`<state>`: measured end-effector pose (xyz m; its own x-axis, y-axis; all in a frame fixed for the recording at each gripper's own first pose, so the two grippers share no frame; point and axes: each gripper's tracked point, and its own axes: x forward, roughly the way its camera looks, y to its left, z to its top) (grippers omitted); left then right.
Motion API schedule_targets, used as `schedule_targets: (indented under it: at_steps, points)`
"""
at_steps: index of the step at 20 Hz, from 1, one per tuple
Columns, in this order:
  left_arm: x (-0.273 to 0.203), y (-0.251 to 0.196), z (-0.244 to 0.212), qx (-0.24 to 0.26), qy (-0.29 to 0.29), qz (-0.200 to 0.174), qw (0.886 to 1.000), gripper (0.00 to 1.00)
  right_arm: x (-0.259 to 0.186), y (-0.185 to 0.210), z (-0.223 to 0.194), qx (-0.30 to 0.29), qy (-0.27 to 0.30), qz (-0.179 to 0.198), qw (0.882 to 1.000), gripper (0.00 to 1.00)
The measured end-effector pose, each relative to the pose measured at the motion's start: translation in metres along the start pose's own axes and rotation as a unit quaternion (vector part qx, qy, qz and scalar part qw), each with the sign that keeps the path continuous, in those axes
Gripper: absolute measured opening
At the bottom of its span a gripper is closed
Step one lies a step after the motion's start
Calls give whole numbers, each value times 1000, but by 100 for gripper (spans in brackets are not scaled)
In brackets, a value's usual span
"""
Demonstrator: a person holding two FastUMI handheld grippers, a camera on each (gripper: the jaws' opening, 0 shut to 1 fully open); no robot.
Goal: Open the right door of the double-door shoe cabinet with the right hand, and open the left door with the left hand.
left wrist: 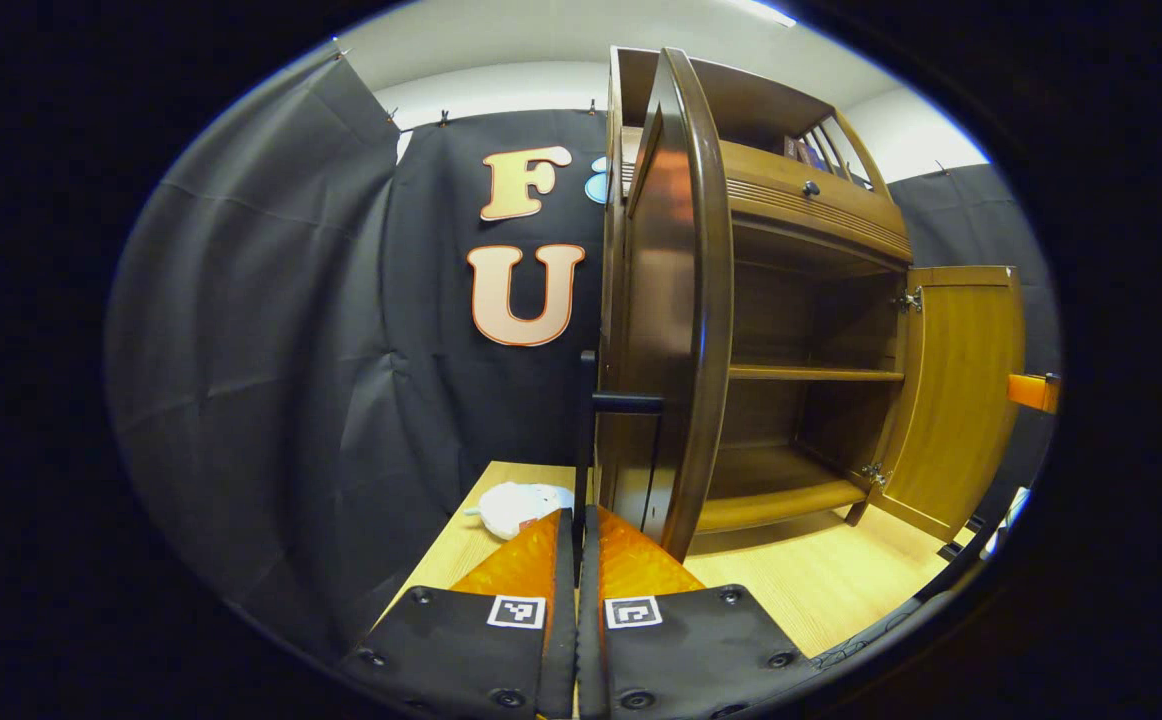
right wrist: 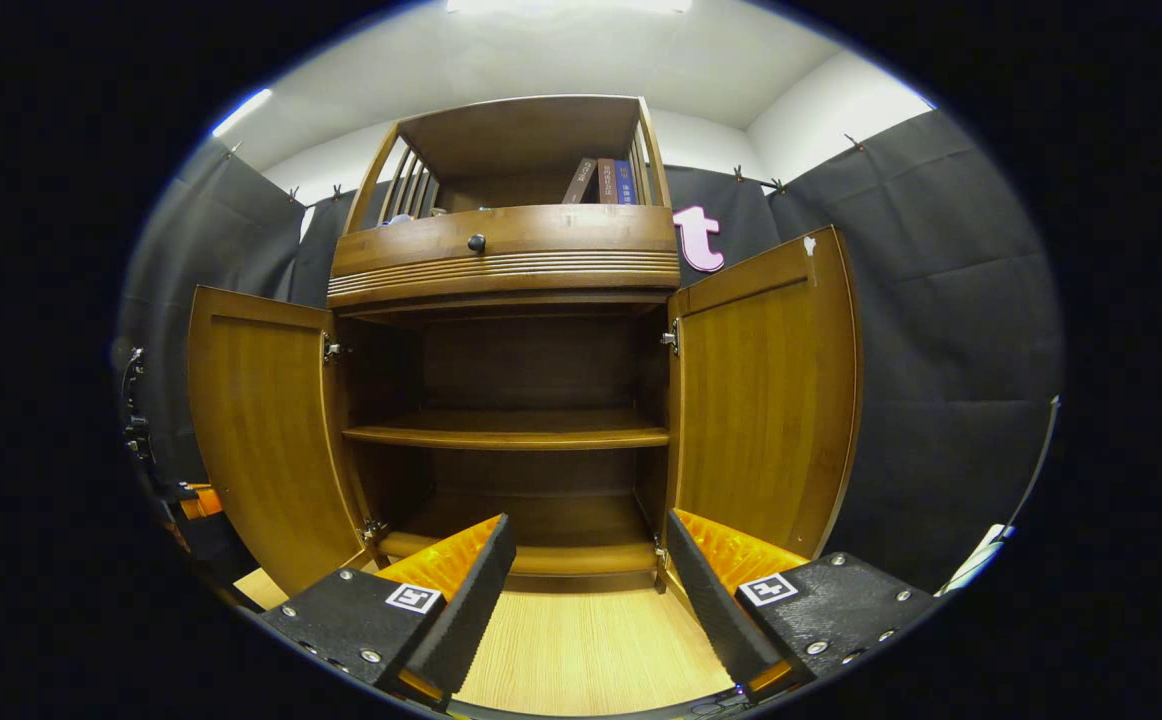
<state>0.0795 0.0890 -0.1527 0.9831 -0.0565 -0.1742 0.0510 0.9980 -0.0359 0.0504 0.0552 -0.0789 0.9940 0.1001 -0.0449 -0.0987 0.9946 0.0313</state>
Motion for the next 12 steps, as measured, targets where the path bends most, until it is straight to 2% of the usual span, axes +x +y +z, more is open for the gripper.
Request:
schedule_targets:
  at_steps: [1,2,5,7,12]
  points:
    - [-2,4,1,-3,1,2,1000,8,-1,1,2,-2,-1,-1,1000,86]
    - [-3,12,1,-4,0,7,1000,8,-2,1,5,-4,-3,-3,1000,93]
    - [-12,19,6,-21,-4,7,1000,7,-5,1,12,-8,-6,-6,1000,93]
    - [-22,27,10,-23,1,21,1000,8,-8,-1,14,-9,-3,-7,1000,93]
    - [-61,33,64,-15,-13,39,999,8,-15,-16,34,-18,2,-21,1000,93]
